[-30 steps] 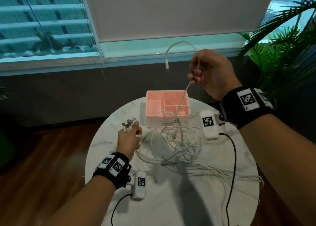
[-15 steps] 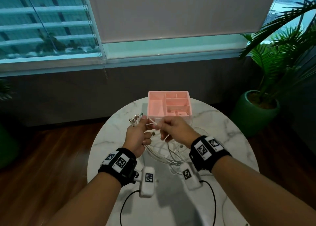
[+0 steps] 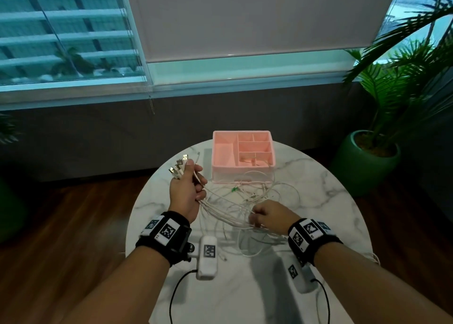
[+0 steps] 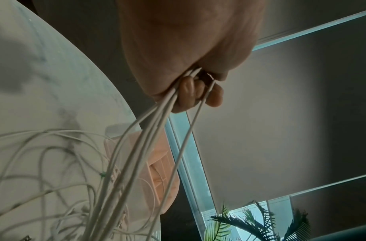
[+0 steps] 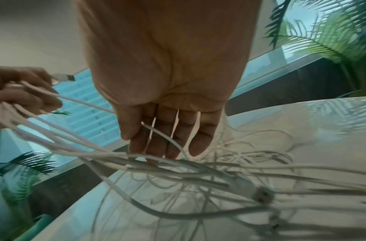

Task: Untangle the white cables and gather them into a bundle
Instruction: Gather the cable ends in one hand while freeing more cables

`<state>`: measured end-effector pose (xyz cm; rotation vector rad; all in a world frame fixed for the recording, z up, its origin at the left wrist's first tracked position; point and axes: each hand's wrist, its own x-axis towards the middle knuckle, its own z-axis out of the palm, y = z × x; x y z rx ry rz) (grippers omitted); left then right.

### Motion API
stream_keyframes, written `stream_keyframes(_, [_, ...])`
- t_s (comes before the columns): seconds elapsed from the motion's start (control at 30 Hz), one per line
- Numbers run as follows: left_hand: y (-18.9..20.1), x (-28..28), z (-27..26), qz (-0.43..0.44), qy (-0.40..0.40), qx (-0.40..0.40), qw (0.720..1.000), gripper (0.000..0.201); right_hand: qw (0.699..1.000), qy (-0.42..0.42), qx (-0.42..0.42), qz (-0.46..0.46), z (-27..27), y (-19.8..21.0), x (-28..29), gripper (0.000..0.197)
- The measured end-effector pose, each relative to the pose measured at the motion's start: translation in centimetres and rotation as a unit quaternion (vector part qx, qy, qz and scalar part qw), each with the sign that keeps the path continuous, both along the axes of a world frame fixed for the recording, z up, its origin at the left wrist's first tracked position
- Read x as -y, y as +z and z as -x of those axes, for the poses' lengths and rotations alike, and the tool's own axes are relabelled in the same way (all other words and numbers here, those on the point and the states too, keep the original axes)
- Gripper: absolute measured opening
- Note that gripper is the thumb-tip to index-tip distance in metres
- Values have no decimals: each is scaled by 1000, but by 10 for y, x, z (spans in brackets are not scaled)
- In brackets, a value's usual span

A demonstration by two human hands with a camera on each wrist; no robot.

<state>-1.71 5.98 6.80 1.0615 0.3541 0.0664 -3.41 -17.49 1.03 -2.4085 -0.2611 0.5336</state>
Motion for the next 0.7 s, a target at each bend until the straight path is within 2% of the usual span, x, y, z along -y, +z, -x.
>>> stream_keyframes(0.07, [0,2,-1,5,16,-1,1000,36,999,-23,9,32,-1,-8,12,25])
stream_keyframes(0.2, [-1,5,-2,26,28,-5,999,40,993,-70,35,89,-3,-17,28,15])
stream_keyframes(0.3, [-3,2,-4,44,33,-5,998,45,985,-104,40,132,-8,-28,42,18])
stream_keyframes(0.43, [0,2,-4,92,2,1,996,49,979,-178,21,101,-14,-30,49,19])
stream_keyframes(0.5, [0,4,-3,78,-26,2,997,49,970,-235,38,42,-22,-21,48,24])
stream_keyframes(0.57, [-1,6,-2,34,-51,12,998,49,960,-271,46,-61,-33,-4,42,27])
stream_keyframes(0.7, [-2,14,1,-56,-77,32,995,47,922,-271,57,-272,-46,57,17,17])
